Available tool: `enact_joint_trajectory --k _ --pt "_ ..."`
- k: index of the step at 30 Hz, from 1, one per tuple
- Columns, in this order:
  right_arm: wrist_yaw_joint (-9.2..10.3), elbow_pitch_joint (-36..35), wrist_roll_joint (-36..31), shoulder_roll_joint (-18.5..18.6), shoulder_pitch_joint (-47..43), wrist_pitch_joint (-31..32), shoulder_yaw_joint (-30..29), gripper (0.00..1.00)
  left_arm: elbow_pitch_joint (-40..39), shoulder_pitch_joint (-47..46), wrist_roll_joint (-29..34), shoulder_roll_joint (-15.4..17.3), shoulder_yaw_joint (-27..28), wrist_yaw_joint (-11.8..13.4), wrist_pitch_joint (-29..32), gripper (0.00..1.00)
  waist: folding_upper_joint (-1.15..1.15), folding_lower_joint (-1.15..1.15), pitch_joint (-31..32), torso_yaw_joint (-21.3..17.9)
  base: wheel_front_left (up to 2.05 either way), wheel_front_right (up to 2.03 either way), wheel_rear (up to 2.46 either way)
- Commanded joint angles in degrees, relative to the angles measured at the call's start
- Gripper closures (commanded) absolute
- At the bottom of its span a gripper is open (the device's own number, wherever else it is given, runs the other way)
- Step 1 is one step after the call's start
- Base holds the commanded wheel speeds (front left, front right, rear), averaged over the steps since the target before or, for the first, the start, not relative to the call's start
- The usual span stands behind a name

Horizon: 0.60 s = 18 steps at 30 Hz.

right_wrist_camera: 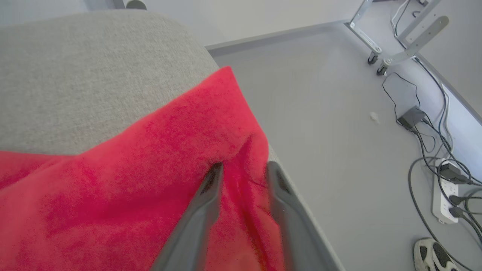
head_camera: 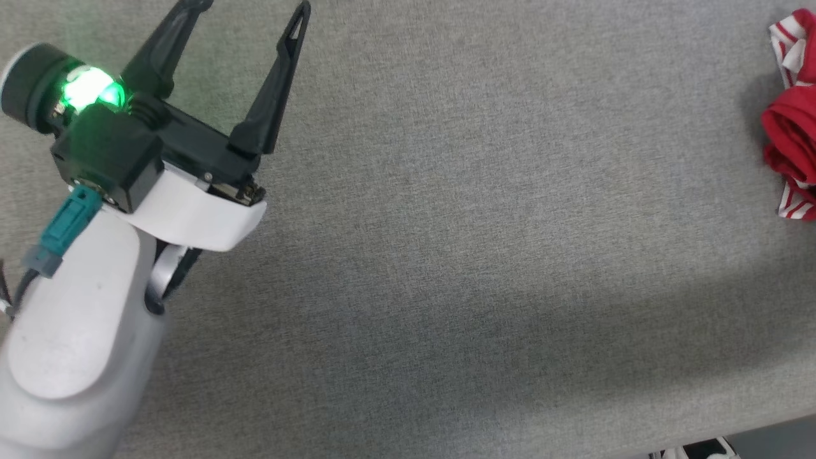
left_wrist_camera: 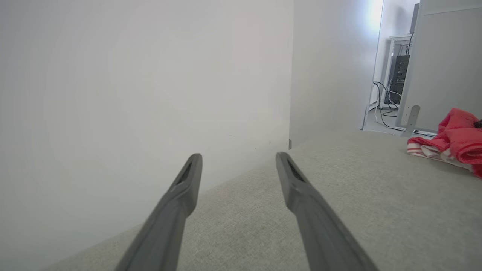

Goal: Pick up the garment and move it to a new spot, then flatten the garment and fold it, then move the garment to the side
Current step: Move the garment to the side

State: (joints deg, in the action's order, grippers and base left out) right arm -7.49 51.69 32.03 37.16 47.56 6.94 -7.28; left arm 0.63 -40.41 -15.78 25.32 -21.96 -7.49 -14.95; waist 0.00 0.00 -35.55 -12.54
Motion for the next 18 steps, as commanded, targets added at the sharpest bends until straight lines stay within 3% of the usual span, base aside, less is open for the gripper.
enact_joint_trajectory --k 1,8,11,18 --pt "0.02 0.05 -0.26 0.66 -0.02 -0.75 0.68 0.0 0.22 1.47 -0.24 -0.54 0.33 0.06 -0.31 0.0 0.0 0.0 1.19 0.46 0.0 0.0 0.0" --pt "0.01 -1.13 -0.47 2.74 -1.88 -3.06 5.02 0.0 1.16 6.8 -0.4 -3.21 2.76 0.06 -0.31 0.0 0.0 0.0 6.58 2.37 0.0 0.0 0.0" --pt "0.02 -4.11 -0.34 3.55 -4.47 -3.65 9.57 0.0 1.68 11.58 -0.61 -5.33 4.81 0.06 -0.31 0.0 0.0 0.0 11.02 4.12 0.0 0.0 0.0" --pt "0.02 -9.51 -0.66 1.26 -10.06 -6.47 15.5 0.0 3.21 21.63 -0.67 -9.44 8.75 0.06 -0.32 0.0 0.0 0.0 19.34 7.71 0.0 0.0 0.0"
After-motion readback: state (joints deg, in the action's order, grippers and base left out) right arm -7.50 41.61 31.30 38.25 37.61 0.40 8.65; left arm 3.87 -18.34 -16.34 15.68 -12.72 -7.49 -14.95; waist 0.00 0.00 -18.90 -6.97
